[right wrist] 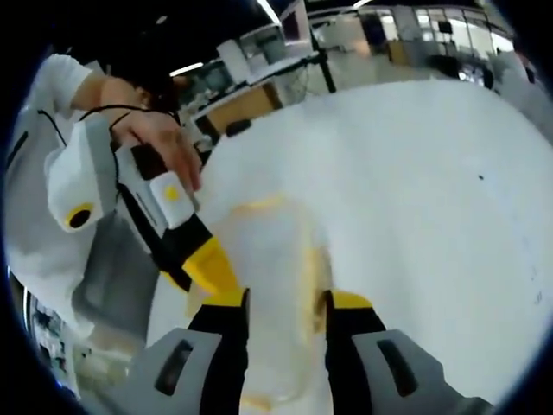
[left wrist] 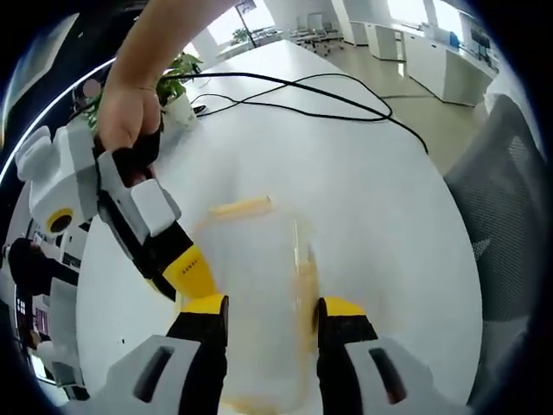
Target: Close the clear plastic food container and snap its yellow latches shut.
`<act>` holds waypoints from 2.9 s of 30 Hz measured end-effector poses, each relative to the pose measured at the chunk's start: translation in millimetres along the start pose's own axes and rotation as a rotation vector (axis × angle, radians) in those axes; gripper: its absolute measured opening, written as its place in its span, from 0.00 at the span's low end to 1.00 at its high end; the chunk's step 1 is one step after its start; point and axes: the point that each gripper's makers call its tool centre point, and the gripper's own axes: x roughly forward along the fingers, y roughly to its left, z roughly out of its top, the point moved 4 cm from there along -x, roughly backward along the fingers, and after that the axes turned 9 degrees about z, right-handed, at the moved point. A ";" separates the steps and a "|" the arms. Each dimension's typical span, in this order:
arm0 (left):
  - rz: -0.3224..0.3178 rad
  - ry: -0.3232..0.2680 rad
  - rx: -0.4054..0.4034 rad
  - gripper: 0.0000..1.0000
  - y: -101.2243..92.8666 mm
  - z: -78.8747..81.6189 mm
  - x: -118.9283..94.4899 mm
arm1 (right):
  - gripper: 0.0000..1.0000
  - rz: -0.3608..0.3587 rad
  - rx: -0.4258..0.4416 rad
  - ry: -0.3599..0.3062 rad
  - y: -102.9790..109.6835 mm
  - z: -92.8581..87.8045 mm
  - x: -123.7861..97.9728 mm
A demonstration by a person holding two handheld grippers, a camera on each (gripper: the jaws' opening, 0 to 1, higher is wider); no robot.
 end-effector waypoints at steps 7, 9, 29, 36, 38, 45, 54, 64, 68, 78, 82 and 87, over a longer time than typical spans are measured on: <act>0.006 0.002 0.003 0.34 0.5 -0.6 0.7 | 0.29 -0.012 -0.008 0.016 1.6 1.6 1.3; 0.007 0.002 0.004 0.33 0.5 -0.8 0.8 | 0.29 -0.012 -0.001 0.015 2.3 1.4 1.5; 0.037 0.019 0.009 0.30 0.6 -0.4 -0.1 | 0.25 -0.006 0.001 -0.002 2.2 1.0 -3.1; 0.043 0.023 0.031 0.33 0.6 1.1 -0.2 | 0.28 -0.007 -0.003 -0.005 -0.1 4.4 -2.3; 0.042 0.018 0.029 0.33 0.8 1.7 -0.8 | 0.28 -0.014 0.000 -0.009 0.2 5.0 -2.2; 0.033 0.000 0.035 0.34 -3.2 5.0 -2.5 | 0.30 -0.014 0.021 -0.009 0.3 4.1 -0.4; 0.014 -0.015 -0.019 0.38 -7.8 10.7 -8.2 | 0.38 -0.057 0.002 0.026 5.8 1.0 -4.3; 0.081 -0.016 -0.093 0.48 3.7 8.9 -24.4 | 0.54 -0.100 0.023 0.008 26.3 8.5 -18.8; 0.116 -0.014 -0.158 0.47 15.8 4.4 -36.2 | 0.52 -0.120 0.000 0.038 42.6 7.6 -19.9; 0.168 -0.017 -0.217 0.47 20.9 -2.8 -57.8 | 0.51 -0.185 0.002 0.017 65.6 13.0 -34.6; 0.173 -0.019 -0.259 0.47 17.4 -7.2 -62.8 | 0.52 -0.218 0.000 0.001 78.3 11.5 -37.9; 0.195 -0.026 -0.328 0.46 16.7 -14.3 -69.1 | 0.53 -0.284 -0.005 -0.038 81.9 6.5 -43.4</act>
